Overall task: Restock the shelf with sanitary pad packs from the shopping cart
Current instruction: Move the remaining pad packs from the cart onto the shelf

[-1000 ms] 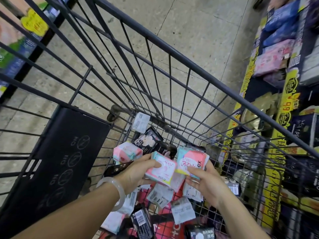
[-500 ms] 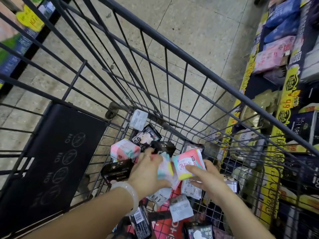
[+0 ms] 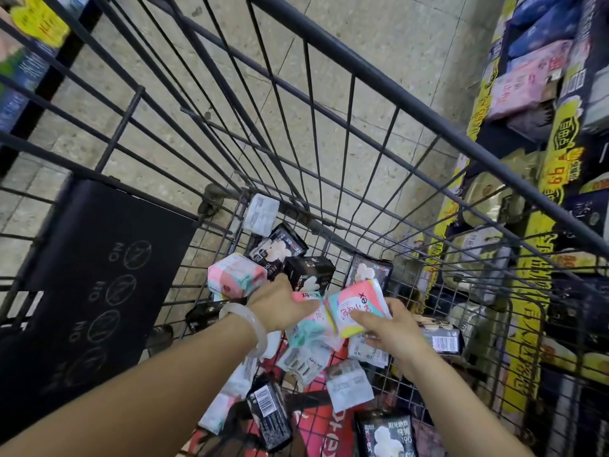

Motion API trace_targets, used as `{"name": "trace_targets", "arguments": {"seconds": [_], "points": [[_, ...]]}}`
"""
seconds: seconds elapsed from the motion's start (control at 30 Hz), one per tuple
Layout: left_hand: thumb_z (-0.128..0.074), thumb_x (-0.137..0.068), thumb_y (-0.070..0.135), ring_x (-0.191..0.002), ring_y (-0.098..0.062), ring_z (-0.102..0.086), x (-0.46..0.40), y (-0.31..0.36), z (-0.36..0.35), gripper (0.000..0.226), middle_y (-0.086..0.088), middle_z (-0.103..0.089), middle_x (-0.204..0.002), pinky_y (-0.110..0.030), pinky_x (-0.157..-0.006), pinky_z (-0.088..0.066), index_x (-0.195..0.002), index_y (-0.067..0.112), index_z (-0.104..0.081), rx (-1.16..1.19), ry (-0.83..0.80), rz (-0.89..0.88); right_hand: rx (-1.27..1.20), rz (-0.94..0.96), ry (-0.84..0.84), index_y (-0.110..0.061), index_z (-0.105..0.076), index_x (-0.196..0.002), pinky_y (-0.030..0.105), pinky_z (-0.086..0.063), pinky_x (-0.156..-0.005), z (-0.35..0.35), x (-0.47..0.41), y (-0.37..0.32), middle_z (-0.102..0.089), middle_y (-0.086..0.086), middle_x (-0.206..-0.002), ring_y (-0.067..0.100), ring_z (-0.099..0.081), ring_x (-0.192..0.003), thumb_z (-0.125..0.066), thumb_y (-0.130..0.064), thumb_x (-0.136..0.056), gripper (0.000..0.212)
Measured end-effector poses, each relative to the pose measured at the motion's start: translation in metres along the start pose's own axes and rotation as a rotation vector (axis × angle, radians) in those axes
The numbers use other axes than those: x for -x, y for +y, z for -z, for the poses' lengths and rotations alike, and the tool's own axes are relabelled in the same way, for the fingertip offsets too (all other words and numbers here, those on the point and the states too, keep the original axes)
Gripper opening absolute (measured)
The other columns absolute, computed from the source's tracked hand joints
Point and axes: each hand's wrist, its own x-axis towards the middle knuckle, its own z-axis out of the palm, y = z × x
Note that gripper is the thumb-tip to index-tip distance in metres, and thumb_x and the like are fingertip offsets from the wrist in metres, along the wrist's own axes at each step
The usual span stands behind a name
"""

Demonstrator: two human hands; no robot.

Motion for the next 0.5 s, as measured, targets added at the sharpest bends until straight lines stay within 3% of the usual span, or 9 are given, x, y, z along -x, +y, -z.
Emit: {"name": "trace_targets", "arguments": {"seconds": [0.07,0.13,0.23,0.3,0.4,0.5], "points": [[-0.063,-0.084,0.046,-0.074,-0.018,-0.052,0.0,0.001,-0.004,0.056,0.001,-0.048,-0.078,-0.027,-0.056,-0.039,-0.115,0.004,-0.046,0.039,-0.038,0.032,-0.011,0.001,0.002,-0.013,-0.049,-0.107,0.026,-0.049,-0.064,-0.003,0.001,0.001,-0.062,0.005,-0.104,0.017,-0.062,-0.088,-0.074,-0.016,-0.079,0.038],[-0.071,-0.082,0.032,-0.07,-0.017,-0.055,-0.002,0.001,-0.009,0.058,-0.003,-0.051,-0.08,-0.028,-0.054,-0.047,-0.12,-0.004,-0.046,0.188,-0.095,0.069,-0.025,0.005,0.003,-0.012,-0.048,-0.11,0.025,-0.049,-0.064,-0.005,0.002,0.001,-0.062,0.004,-0.105,0.016,-0.061,-0.088,-0.073,-0.016,-0.079,0.04],[-0.077,-0.077,0.011,-0.102,-0.027,-0.061,0.003,-0.001,-0.014,0.06,-0.012,-0.054,-0.115,-0.039,-0.08,-0.058,-0.124,0.005,-0.041,0.568,-0.151,0.165,-0.066,0.012,0.039,-0.01,-0.048,-0.114,0.028,-0.051,-0.068,-0.006,0.004,-0.001,-0.063,0.008,-0.108,0.018,-0.063,-0.088,-0.074,-0.018,-0.078,0.046],[-0.073,-0.078,-0.001,-0.104,-0.028,-0.061,0.011,-0.004,-0.017,0.058,-0.014,-0.052,-0.124,-0.037,-0.079,-0.058,-0.126,0.008,-0.042,0.805,-0.172,0.214,-0.147,0.005,0.057,-0.009,-0.047,-0.119,0.03,-0.052,-0.072,-0.003,0.004,-0.004,-0.064,0.01,-0.109,0.021,-0.065,-0.088,-0.074,-0.019,-0.079,0.049],[-0.063,-0.083,-0.008,-0.086,-0.02,-0.065,0.023,-0.009,-0.02,0.027,-0.011,-0.065,-0.104,-0.031,-0.078,-0.057,-0.101,0.011,-0.054,0.946,-0.279,0.231,-0.304,0.019,0.021,-0.012,-0.045,-0.121,0.03,-0.052,-0.072,0.0,0.006,-0.008,-0.065,0.012,-0.108,0.023,-0.066,-0.083,-0.068,-0.018,-0.083,0.045],[-0.058,-0.084,-0.007,-0.084,-0.017,-0.062,0.027,-0.005,-0.021,0.021,-0.008,-0.066,-0.096,-0.032,-0.08,-0.054,-0.089,0.013,-0.058,0.936,-0.328,0.213,-0.331,0.044,-0.024,-0.016,-0.044,-0.123,0.031,-0.052,-0.074,-0.002,0.007,-0.008,-0.065,0.011,-0.112,0.023,-0.067,-0.087,-0.068,-0.019,-0.083,0.047]]}}
